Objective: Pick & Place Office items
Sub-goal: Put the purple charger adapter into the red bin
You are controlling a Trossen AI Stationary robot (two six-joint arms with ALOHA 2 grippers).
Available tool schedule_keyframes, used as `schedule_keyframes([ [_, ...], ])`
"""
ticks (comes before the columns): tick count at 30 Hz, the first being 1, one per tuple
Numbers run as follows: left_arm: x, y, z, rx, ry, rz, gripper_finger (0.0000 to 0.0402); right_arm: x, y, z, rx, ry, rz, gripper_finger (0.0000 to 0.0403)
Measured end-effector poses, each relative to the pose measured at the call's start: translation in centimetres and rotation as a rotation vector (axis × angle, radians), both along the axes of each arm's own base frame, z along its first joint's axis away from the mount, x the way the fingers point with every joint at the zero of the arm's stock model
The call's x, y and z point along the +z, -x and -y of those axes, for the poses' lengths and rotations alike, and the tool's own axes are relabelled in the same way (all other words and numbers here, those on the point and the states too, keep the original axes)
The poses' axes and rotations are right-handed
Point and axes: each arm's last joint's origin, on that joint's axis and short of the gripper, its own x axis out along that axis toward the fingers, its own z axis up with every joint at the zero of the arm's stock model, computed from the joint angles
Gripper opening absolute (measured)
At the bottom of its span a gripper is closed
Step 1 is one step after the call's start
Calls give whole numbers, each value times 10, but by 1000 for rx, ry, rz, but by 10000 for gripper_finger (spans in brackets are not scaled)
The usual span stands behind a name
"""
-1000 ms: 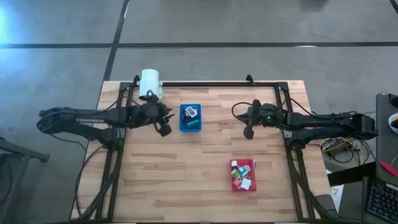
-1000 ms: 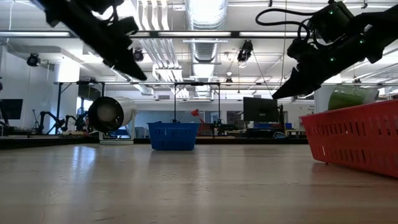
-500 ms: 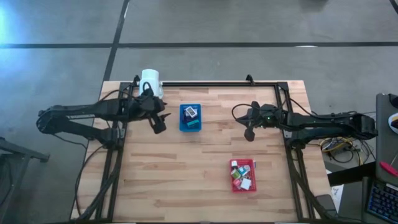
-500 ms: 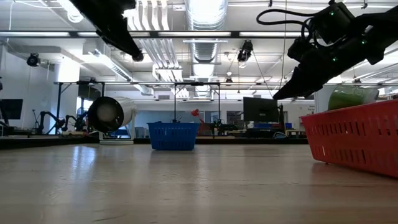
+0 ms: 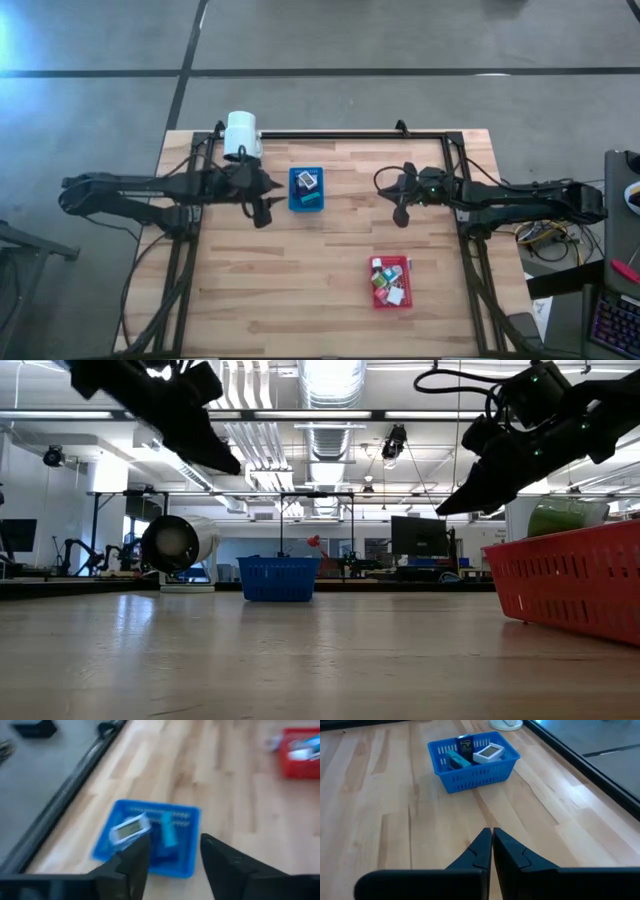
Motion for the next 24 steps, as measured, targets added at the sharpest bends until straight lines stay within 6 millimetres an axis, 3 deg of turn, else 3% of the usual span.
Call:
schedule_keyframes([
  [6,-36,10,3,-42,8,167,77,1,-1,-6,12,-60,-12,13],
  [10,-58,26,5,-28,25,274,10,15,-4,-14,2,-171,-156,13],
  [14,-78,41,7,-18,41,270,17,30,1,-27,6,-258,-364,13],
  [18,-84,49,8,-8,57,277,26,38,5,-32,-8,-294,-504,13],
  [24,-77,51,9,-24,65,325,28,23,13,-37,-89,-415,-765,13],
])
